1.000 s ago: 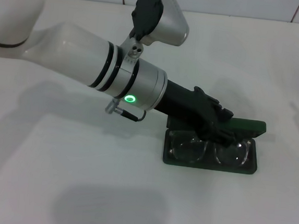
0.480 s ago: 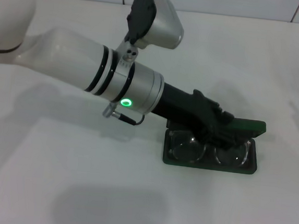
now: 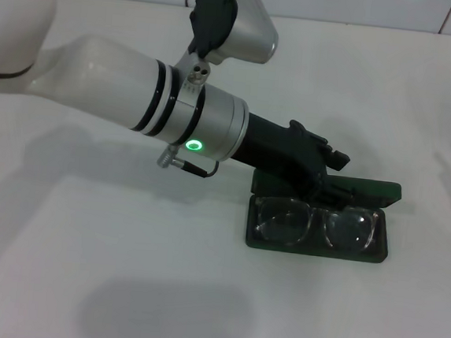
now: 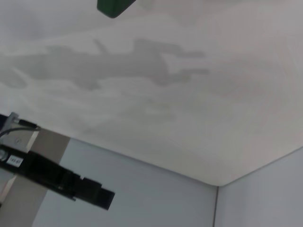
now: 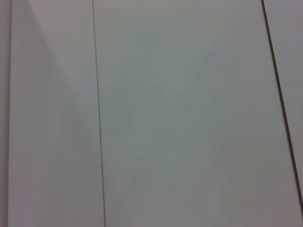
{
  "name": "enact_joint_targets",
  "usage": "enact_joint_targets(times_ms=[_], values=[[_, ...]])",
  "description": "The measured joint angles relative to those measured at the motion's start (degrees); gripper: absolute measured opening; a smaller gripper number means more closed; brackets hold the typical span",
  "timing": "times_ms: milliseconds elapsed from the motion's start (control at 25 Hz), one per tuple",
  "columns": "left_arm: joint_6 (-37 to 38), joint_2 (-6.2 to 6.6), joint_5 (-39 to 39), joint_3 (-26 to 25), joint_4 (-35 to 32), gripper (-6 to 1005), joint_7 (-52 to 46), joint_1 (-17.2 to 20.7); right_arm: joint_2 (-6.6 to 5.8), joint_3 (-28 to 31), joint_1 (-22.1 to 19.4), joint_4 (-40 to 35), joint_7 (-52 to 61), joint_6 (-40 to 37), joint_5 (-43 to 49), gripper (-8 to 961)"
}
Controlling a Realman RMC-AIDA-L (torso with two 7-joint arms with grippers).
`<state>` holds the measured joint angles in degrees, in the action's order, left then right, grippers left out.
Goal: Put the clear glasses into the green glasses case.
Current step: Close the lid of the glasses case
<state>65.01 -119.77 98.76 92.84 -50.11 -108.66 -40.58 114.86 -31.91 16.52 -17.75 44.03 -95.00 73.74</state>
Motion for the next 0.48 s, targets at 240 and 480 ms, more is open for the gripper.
enact_joint_targets(times_ms=[240, 480], values=[[-0.70, -0.09, 0.55, 0.93, 0.06, 601, -0.17, -0.03, 0.07, -0.10, 0.00, 0.00, 0.00, -0.01, 0.07, 330], [-0.75, -0.12, 0.84, 1.95, 0.02, 599, -0.35, -0.04, 0.17, -0.09, 0.01, 0.00, 0.00, -0.01, 0.09, 331]])
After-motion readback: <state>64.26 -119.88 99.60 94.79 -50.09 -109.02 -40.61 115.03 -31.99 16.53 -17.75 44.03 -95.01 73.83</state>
